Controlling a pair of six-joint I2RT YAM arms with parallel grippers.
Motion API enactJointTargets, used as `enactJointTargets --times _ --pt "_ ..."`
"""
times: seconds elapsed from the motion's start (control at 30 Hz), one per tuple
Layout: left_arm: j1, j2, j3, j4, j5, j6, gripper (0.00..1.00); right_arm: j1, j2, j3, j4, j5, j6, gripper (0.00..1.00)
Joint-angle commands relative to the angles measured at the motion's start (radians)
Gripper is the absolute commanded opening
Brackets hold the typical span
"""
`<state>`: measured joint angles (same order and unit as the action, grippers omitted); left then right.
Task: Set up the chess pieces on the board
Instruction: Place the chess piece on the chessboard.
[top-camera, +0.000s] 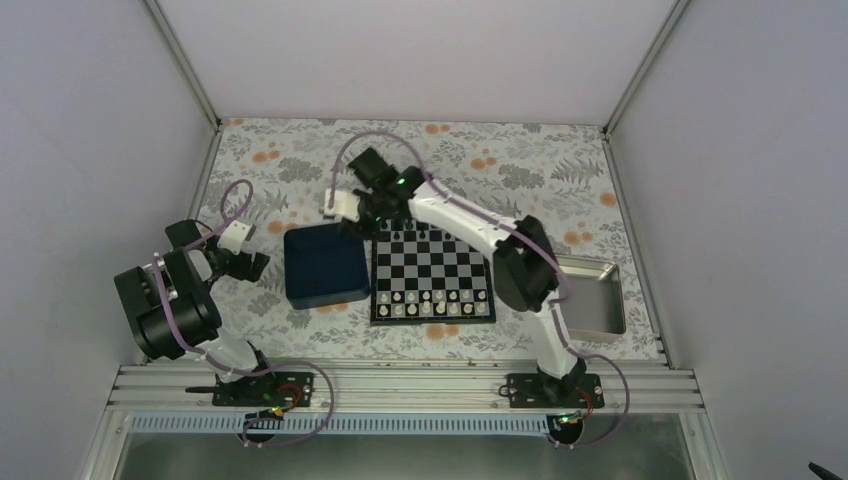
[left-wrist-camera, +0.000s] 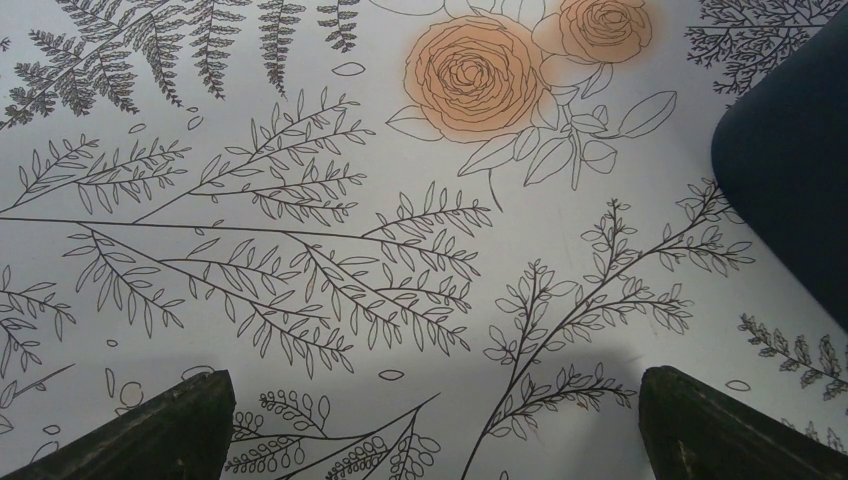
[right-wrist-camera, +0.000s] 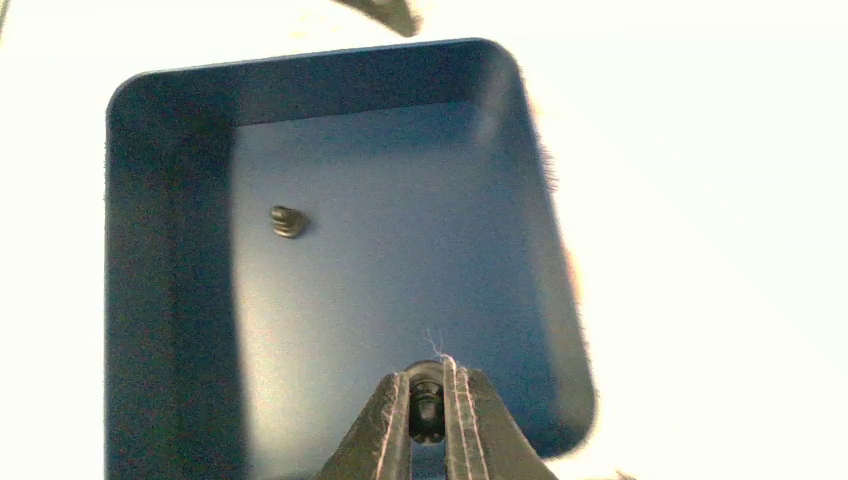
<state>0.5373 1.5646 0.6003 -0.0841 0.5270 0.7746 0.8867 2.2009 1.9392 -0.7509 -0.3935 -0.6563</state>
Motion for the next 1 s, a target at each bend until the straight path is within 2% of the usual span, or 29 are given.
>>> enactJointTargets --times 0.0,0.1,0.27,0.53,0.7,0.97 --pt "0.003 0.006 -0.007 -0.023 -0.013 0.027 1.00 -0.101 -0.111 -0.013 -0.047 -0.003 0.029 0.04" --pt "0.004 0.003 -0.008 -0.026 -0.013 0.028 1.00 -0.170 -0.192 -0.105 -0.040 0.019 0.029 0.05" --pt "0.003 -0.010 -0.009 -0.028 -0.010 0.025 1.00 -0.298 -0.351 -0.347 0.031 0.045 0.030 0.05" --pt "0.003 -0.017 -0.010 -0.026 -0.009 0.020 1.00 -0.456 -0.502 -0.653 0.106 0.029 0.014 0.07" --pt "0.003 -0.014 -0.011 -0.023 -0.011 0.018 1.00 -0.509 -0.498 -0.725 0.153 0.001 -0.002 0.08" --pt "0.004 -0.009 -0.015 -0.019 -0.022 0.015 1.00 -0.575 -0.414 -0.746 0.189 -0.022 -0.040 0.08"
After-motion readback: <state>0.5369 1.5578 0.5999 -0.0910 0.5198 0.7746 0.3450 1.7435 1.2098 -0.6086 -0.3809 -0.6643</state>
